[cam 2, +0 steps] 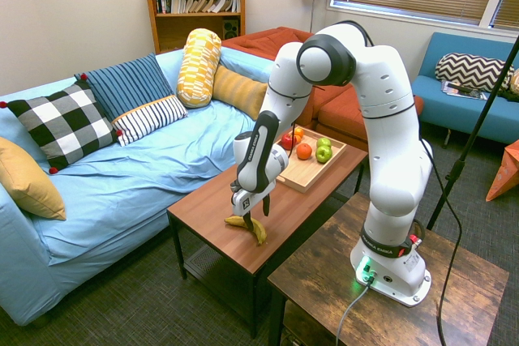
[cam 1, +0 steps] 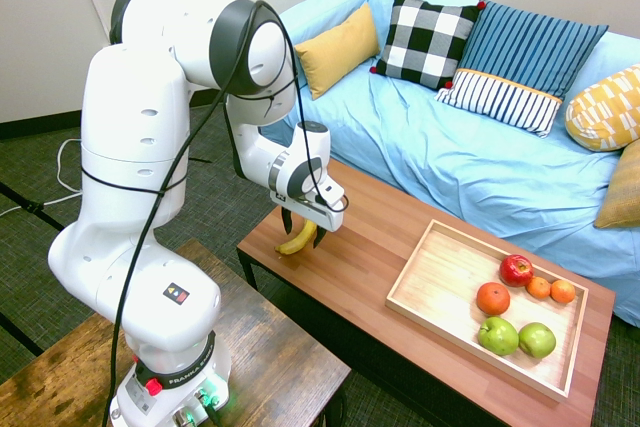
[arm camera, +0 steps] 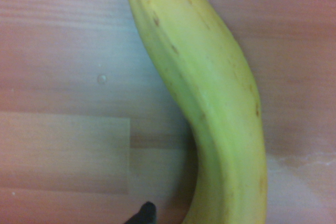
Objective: Put banana in the tray
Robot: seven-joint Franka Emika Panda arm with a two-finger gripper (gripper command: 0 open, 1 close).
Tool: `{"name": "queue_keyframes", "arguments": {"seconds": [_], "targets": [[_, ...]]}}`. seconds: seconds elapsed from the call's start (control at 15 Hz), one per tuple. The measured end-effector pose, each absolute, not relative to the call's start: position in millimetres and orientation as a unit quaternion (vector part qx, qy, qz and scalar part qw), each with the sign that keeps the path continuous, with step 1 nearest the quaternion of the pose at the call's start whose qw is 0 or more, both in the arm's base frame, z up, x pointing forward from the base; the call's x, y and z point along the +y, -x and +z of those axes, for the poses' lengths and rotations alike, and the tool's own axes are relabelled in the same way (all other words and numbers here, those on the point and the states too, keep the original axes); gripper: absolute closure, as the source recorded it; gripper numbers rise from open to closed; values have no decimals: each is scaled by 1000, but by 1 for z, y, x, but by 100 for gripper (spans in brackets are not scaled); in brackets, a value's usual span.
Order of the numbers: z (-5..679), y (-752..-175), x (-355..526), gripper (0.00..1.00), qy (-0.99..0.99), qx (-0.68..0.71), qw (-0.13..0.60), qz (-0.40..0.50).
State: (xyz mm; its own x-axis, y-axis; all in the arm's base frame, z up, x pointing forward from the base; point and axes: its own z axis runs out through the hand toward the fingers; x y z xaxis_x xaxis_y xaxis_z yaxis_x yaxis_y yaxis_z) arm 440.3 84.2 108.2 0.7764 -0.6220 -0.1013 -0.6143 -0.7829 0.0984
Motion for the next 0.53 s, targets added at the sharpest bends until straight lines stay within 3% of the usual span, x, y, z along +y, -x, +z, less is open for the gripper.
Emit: {"name": "queue_keyframes", "arguments": {"seconds": [0.53], "targets": [[94,-446,86,100,-942,-329,33,-61]]}}
